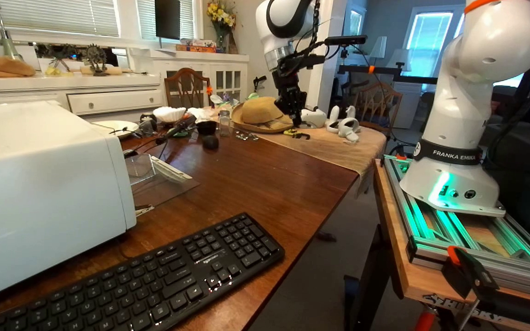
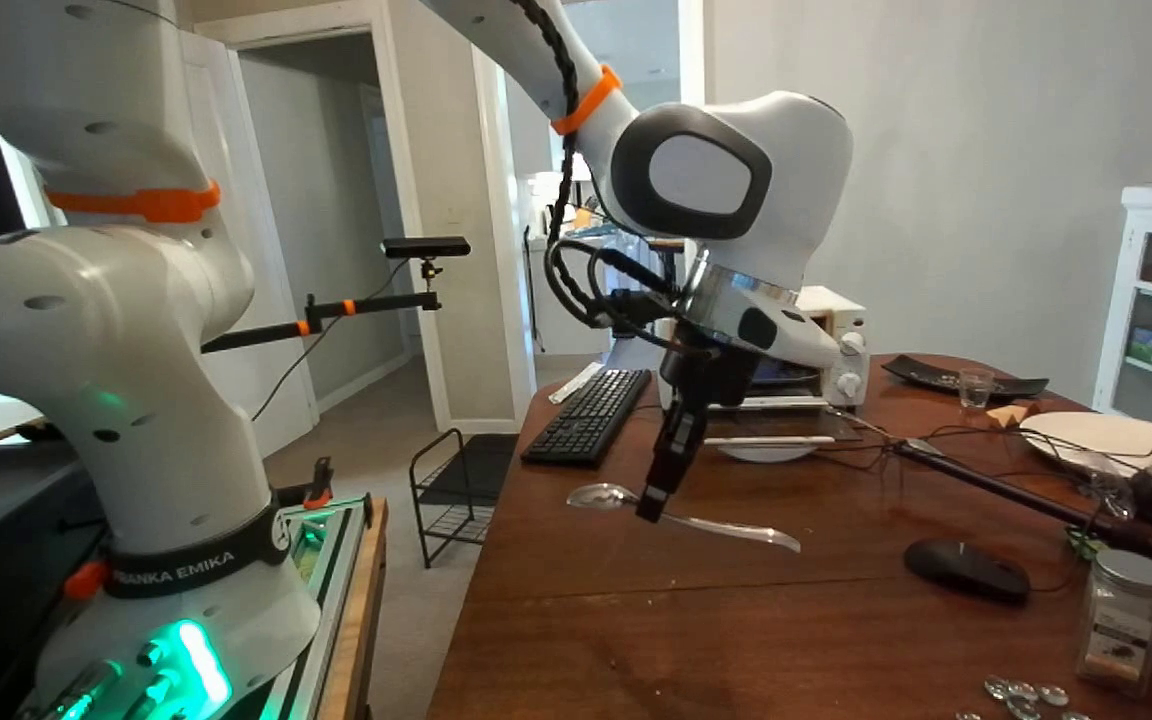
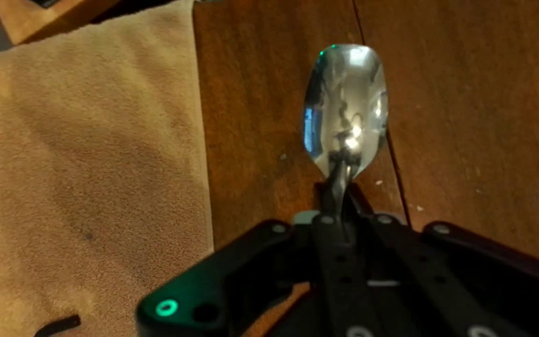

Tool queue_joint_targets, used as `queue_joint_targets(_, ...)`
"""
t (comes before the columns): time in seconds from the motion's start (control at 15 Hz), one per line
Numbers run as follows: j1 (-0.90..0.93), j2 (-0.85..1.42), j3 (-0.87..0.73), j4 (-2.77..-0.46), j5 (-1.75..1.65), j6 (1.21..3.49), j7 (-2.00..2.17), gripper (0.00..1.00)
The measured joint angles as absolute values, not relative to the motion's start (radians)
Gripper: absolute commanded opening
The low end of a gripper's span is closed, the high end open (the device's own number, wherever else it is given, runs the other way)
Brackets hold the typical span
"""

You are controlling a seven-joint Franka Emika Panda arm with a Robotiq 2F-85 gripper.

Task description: Use the silver spoon to pull out the oven rack then put the blue masking tape on top of the oven.

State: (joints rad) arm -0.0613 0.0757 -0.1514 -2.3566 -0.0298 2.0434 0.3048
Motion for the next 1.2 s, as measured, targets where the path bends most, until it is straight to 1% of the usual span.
queue_joint_targets(0.2,-0.067,0.042,-0.15,-2.351,-0.115,1.959,0.203,0.02)
queue_joint_targets(0.27,-0.068,0.038,-0.15,-2.346,-0.146,1.938,0.171,0.09)
queue_joint_targets(0.4,-0.069,0.041,-0.149,-2.324,-0.216,1.897,0.145,0.09)
queue_joint_targets(0.67,-0.069,0.046,-0.147,-2.313,-0.235,1.886,0.134,0.09)
queue_joint_targets(0.73,-0.069,0.047,-0.146,-2.313,-0.236,1.885,0.134,0.02)
queue_joint_targets(1.0,-0.069,0.047,-0.134,-2.304,-0.253,1.902,0.082,0.02)
queue_joint_targets(1.2,-0.058,0.063,-0.091,-2.232,-0.272,1.903,-0.018,0.02)
